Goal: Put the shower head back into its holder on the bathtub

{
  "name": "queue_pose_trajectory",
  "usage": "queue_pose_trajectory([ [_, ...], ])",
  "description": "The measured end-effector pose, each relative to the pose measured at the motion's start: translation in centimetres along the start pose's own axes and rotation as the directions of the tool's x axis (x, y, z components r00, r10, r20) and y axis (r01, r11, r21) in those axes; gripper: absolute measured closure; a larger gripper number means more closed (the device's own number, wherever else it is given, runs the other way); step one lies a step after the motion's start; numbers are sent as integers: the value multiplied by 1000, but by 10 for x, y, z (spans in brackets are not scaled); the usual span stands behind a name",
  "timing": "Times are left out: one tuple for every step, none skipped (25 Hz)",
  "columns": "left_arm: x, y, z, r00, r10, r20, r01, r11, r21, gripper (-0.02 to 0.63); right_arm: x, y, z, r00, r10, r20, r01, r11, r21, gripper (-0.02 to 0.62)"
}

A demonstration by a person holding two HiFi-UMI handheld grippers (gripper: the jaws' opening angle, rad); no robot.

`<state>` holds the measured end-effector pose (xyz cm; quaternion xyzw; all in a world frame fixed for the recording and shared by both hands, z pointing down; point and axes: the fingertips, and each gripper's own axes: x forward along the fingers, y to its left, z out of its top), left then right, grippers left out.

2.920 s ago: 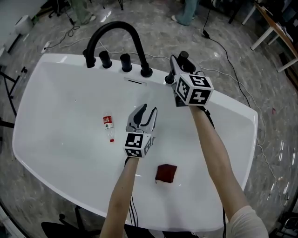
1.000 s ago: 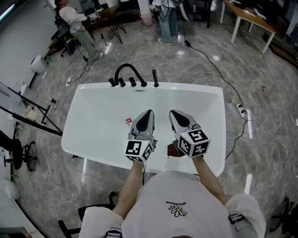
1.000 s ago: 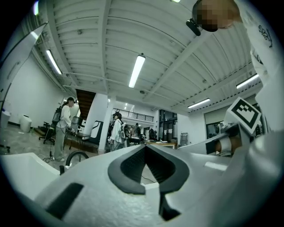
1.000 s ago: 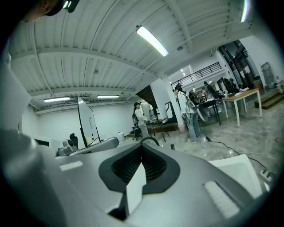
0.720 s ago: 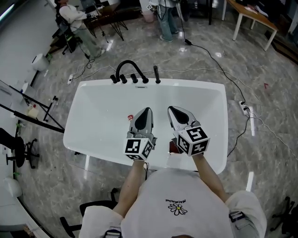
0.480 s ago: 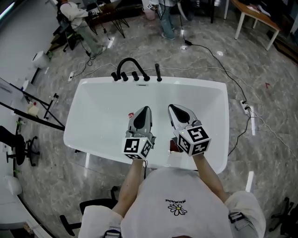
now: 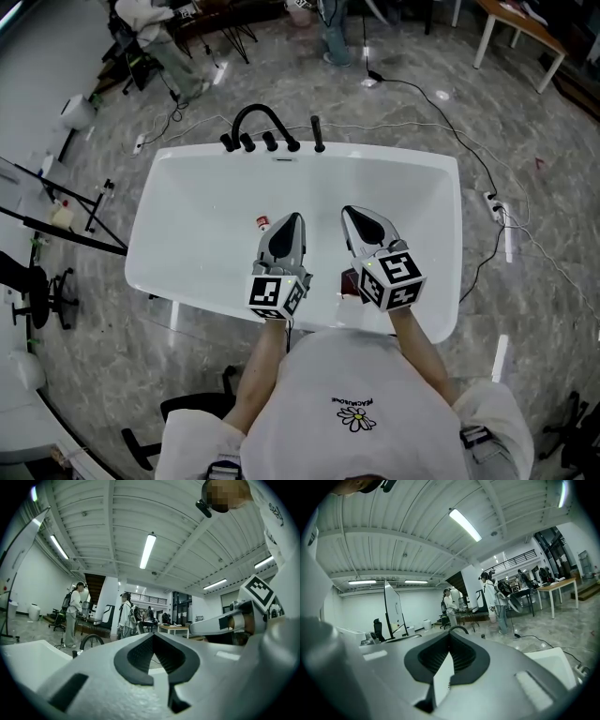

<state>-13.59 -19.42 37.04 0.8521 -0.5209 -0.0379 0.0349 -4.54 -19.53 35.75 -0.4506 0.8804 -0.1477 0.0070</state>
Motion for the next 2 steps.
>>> queue_pose_trajectory([
  [-1, 1, -1, 1000, 2, 2, -2, 1000, 2, 607, 0, 0, -3, 1000, -2, -2, 2, 1000, 1, 591],
  [-3, 1, -2, 1000, 3, 4, -3, 1000, 3, 607, 0, 0, -5, 1000, -4, -5, 4, 1000, 3, 591],
])
